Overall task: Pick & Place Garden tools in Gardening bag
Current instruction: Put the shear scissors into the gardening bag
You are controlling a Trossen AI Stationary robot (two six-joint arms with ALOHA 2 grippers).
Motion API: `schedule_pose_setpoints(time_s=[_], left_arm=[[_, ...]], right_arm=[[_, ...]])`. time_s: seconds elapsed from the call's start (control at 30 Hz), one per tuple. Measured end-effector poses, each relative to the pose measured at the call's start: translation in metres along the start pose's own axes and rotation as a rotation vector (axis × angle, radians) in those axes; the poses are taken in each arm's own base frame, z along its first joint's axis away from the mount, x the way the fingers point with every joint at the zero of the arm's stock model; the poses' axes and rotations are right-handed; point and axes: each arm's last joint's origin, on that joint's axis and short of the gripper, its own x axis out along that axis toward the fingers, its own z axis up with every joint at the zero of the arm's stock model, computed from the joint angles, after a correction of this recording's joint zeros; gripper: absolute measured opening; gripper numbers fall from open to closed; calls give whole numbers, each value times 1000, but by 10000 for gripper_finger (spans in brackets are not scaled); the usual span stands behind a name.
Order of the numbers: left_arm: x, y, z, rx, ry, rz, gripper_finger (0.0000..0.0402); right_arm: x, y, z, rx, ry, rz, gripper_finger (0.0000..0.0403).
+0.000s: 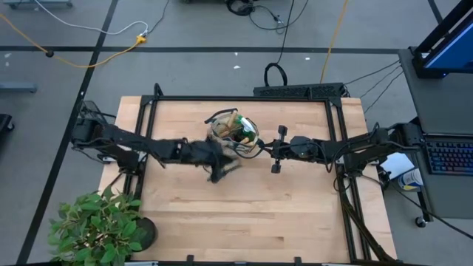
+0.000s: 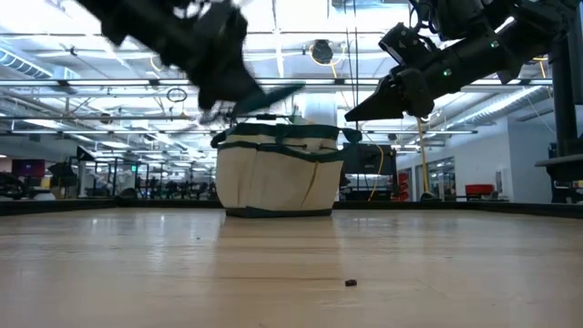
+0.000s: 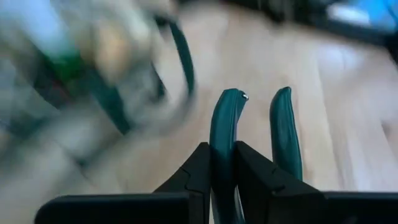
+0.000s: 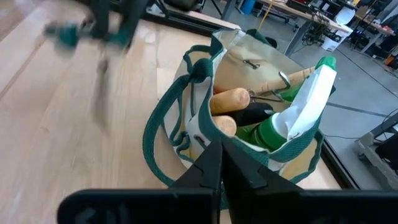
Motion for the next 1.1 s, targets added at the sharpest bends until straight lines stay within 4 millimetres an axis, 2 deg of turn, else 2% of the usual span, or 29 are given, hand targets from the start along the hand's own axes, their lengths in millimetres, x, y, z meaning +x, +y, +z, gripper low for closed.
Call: schedule_pose_setpoints(time_s=[0.13, 0.27, 0.4, 0.53, 0.73, 0.97, 1.1], left_arm=[[-17, 8, 46, 19, -193, 135, 49], [-27, 18, 85, 143, -325, 242, 49], [-34, 29, 109, 217, -440, 301, 49], [-34, 50, 111, 301, -367, 389, 49], [-32, 75, 103, 264, -234, 455, 49], [-37, 82, 115, 236, -357, 461, 49], [-35, 84, 111, 317, -299, 362, 49]], right_arm=[[0, 0, -1, -2, 7, 2, 2], [0, 0, 0, -1, 5, 1, 1], [0, 0, -1, -1, 5, 1, 2], [0, 0, -1, 11, 15, 4, 1], [-1, 2, -7, 16, 35, 8, 2], [-8, 4, -27, 33, -22, -11, 2], [-14, 3, -31, 41, -113, -33, 1]])
